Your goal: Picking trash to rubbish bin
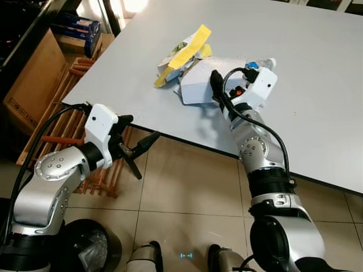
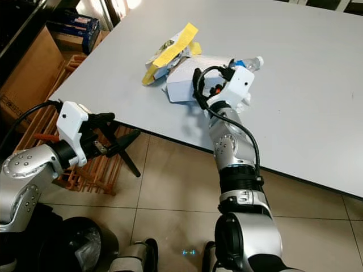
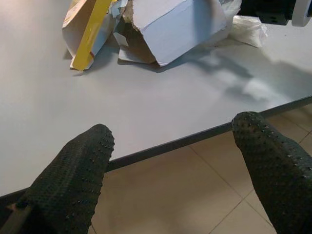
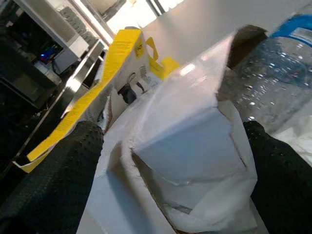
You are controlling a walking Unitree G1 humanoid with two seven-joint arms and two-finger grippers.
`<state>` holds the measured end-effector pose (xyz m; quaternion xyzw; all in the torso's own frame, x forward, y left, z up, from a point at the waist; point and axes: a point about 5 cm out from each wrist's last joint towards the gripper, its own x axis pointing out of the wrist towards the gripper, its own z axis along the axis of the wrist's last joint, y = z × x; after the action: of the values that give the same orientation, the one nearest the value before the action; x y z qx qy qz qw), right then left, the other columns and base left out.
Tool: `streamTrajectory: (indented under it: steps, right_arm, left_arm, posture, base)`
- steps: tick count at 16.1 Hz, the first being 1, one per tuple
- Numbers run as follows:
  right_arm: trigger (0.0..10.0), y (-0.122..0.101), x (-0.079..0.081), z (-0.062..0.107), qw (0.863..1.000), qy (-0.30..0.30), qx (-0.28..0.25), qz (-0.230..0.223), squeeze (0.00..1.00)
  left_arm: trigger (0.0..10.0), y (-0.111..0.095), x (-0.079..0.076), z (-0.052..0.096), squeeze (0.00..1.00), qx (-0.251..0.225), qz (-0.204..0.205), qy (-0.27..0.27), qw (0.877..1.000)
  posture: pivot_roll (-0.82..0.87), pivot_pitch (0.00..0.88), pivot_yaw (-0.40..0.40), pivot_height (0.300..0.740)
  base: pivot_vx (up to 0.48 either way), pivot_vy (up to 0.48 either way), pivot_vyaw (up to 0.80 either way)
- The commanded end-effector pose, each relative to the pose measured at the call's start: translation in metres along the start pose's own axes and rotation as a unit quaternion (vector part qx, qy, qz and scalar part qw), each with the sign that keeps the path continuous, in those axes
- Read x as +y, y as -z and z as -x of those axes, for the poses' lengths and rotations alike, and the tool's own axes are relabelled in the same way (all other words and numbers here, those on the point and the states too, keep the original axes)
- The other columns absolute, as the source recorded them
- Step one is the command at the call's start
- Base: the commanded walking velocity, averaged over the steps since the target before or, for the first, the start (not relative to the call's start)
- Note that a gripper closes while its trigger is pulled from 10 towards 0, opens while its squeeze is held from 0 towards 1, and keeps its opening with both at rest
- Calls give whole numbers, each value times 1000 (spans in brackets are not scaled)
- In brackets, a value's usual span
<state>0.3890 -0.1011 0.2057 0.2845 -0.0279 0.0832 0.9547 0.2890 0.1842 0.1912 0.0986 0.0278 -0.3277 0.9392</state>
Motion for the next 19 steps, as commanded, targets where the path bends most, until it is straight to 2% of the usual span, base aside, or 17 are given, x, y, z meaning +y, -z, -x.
streamTrajectory:
  steps: [1,8,12,15,16,17,18,19]
  right_arm:
    - [10000,-3,7,-3,1000,-13,-7,14,0]
    - [10000,-16,-14,-2,997,34,-34,53,0]
    - [10000,-21,-26,-1,997,52,-37,51,0]
    - [10000,-19,-29,-3,998,51,-28,28,0]
    - [8118,-18,-27,-4,998,44,-27,21,0]
    - [4431,-16,-24,-6,999,33,-25,10,0]
    - [4118,-16,-23,-6,999,31,-26,9,0]
    - [2824,-15,-19,-8,999,21,-25,5,0]
  left_arm:
    - [10000,-2,0,1,0,-1,-9,-2,1000]
    - [10000,-3,0,-1,0,-3,-11,-2,1000]
    - [10000,-2,0,-1,0,-2,-11,-1,1000]
    - [10000,-2,0,-1,0,-1,-11,-1,1000]
    - [10000,-2,0,-1,0,-1,-11,0,1000]
    - [10000,-2,0,-1,0,0,-12,0,1000]
    - [10000,-2,0,-1,0,0,-12,0,1000]
    - [10000,-2,0,0,0,1,-12,0,1000]
  posture:
    - [236,236,26,740]
    - [235,227,29,740]
    - [237,227,29,740]
    - [236,230,33,740]
    - [238,231,34,740]
    - [239,232,34,740]
    - [239,232,34,740]
    - [240,233,35,740]
  base:
    - [0,0,0]
    - [0,0,0]
    - [0,0,0]
    - [0,0,0]
    - [0,0,0]
    - [0,0,0]
    - [0,0,0]
    - [0,0,0]
